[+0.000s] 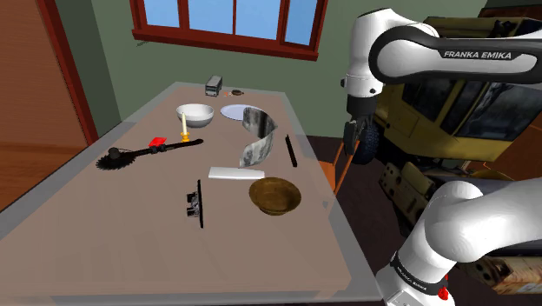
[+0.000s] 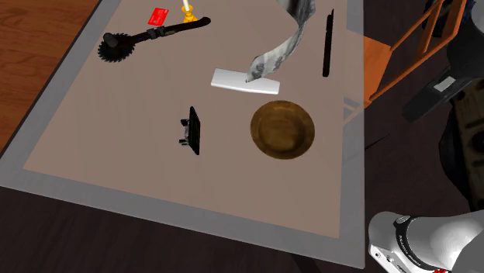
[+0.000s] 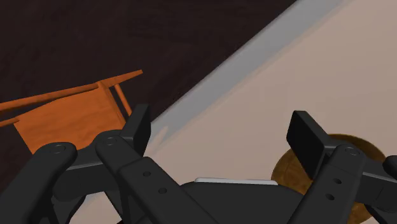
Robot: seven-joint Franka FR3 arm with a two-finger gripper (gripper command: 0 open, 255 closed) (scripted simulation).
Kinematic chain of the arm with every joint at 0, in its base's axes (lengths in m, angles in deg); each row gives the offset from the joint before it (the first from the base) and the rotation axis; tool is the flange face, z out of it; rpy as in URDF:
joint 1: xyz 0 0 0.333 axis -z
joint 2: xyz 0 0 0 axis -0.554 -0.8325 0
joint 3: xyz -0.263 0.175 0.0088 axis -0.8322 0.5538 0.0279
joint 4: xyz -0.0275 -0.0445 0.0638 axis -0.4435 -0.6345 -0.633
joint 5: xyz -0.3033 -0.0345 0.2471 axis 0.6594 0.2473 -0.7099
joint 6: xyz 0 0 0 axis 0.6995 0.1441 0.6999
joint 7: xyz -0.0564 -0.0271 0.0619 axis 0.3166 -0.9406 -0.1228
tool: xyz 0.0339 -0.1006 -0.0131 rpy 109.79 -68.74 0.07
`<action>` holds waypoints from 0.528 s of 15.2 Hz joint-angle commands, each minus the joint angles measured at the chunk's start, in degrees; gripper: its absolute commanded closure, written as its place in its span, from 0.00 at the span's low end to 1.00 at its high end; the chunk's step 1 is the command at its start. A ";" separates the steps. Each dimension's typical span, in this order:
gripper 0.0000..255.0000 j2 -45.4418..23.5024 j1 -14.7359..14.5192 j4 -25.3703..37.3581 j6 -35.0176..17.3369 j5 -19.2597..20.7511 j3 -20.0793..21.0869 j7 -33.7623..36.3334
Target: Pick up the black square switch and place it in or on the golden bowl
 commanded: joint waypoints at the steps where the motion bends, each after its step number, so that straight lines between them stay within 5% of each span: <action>1: 0.00 0.00 0.00 0.00 0.00 0.00 0.00 0.00; 8: 0.00 -6.67 -2.04 0.47 -7.20 -7.27 6.99 11.10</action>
